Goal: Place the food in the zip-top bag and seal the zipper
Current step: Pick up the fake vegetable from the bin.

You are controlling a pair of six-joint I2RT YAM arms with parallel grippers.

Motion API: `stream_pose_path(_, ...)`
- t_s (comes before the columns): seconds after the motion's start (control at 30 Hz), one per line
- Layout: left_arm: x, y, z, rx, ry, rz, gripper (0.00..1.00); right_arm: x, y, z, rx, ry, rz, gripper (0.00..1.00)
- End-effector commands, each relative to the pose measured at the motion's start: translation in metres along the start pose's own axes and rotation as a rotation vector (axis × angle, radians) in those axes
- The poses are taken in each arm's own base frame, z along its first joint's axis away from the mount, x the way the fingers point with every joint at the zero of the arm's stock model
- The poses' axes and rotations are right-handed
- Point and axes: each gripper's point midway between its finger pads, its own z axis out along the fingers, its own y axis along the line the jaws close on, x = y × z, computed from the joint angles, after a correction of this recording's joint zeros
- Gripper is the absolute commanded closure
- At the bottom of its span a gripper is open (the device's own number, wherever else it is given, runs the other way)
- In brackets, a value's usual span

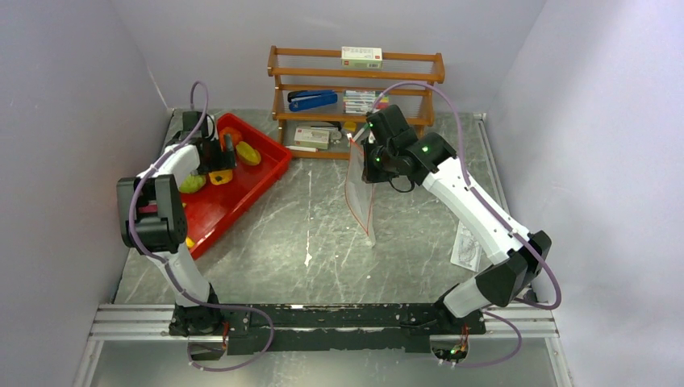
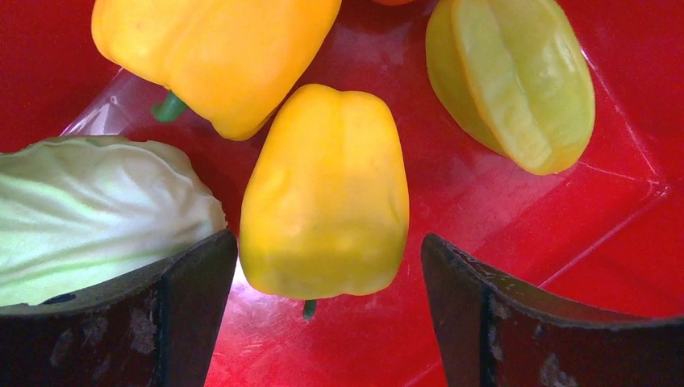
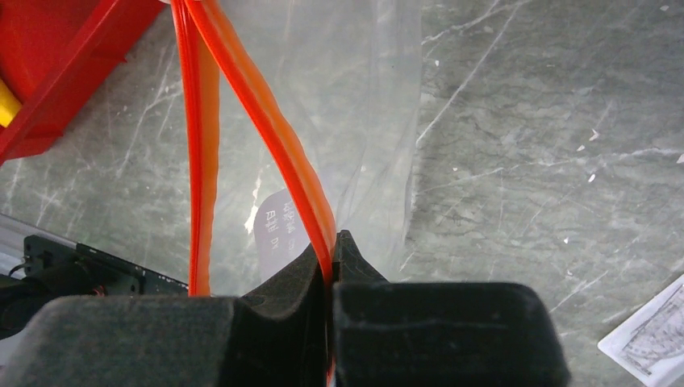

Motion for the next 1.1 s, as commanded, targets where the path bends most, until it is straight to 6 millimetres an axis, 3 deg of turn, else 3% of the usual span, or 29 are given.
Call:
stream_pose_path(0.0,-0.005,0.003,0.003,-0.003,-0.009,0.004,0.18,-0.005,0.005,-0.01,-0.038,-0.042,0.006,1.0)
stream_pose_path(0.3,0.006,0.001,0.014,0.005,0.038,0.011,0.22,-0.006,0.006,-0.013,-0.05,-0.052,0.009,1.0)
stream_pose_path(0.37,0.004,0.001,0.011,0.005,0.025,0.015,0.29,-0.005,0.009,-0.012,-0.068,-0.051,0.003,1.0)
stream_pose_path(0.5,0.001,-0.002,0.004,0.012,0.02,0.026,0.51,0.001,0.01,-0.006,-0.079,-0.03,0.0,1.0)
stream_pose_path(0.63,-0.002,-0.004,-0.005,0.013,0.009,0.031,0.53,0.005,0.012,-0.003,-0.083,-0.016,-0.002,1.0)
stream_pose_path(0.87,-0.015,-0.024,-0.041,0.077,-0.048,0.036,0.54,0.009,0.01,-0.001,-0.069,-0.013,0.0,1.0)
stream_pose_path(1.07,-0.016,-0.056,-0.083,0.255,-0.098,0.027,0.57,0.01,0.01,0.006,-0.054,-0.003,0.018,1.0)
